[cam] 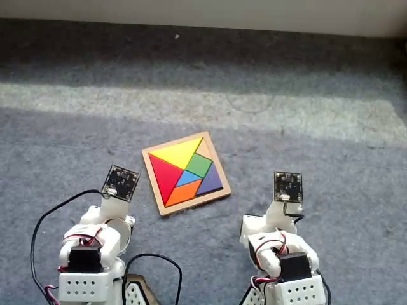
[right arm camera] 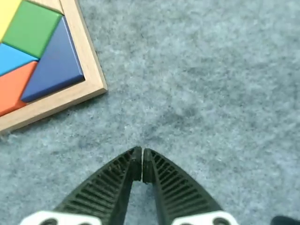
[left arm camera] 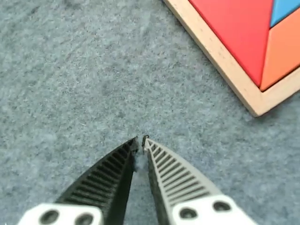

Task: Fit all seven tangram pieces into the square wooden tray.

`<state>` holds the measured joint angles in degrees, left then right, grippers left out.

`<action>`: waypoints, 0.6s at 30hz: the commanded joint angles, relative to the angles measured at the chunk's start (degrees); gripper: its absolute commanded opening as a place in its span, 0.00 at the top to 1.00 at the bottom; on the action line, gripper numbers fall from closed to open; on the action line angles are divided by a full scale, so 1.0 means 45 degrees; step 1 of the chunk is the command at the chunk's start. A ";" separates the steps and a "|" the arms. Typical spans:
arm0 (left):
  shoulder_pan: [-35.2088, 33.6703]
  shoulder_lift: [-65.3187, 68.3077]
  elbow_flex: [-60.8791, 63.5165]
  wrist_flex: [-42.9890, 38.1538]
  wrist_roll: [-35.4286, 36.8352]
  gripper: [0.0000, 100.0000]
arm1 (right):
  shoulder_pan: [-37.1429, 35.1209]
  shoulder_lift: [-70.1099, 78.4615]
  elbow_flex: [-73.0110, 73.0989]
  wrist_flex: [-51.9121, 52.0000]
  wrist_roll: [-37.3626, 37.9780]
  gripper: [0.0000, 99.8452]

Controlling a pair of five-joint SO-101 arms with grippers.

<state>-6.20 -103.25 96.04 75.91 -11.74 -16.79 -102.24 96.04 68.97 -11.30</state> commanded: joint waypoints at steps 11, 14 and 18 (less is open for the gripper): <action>0.0147 -0.0186 0.0244 0.0098 -0.0078 0.95 | 0.0147 -0.0283 0.1827 0.0068 0.0176 0.97; 0.0147 -0.0186 0.0244 0.0098 -0.0078 0.95 | 0.0147 -0.0283 0.1827 0.0068 0.0176 0.97; 0.0147 -0.0166 0.0244 0.0098 -0.0078 0.95 | 0.0147 -0.0283 0.1827 0.0068 0.0176 0.97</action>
<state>-6.11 -103.25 96.04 75.91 -11.74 -16.79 -102.24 96.04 68.97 -11.30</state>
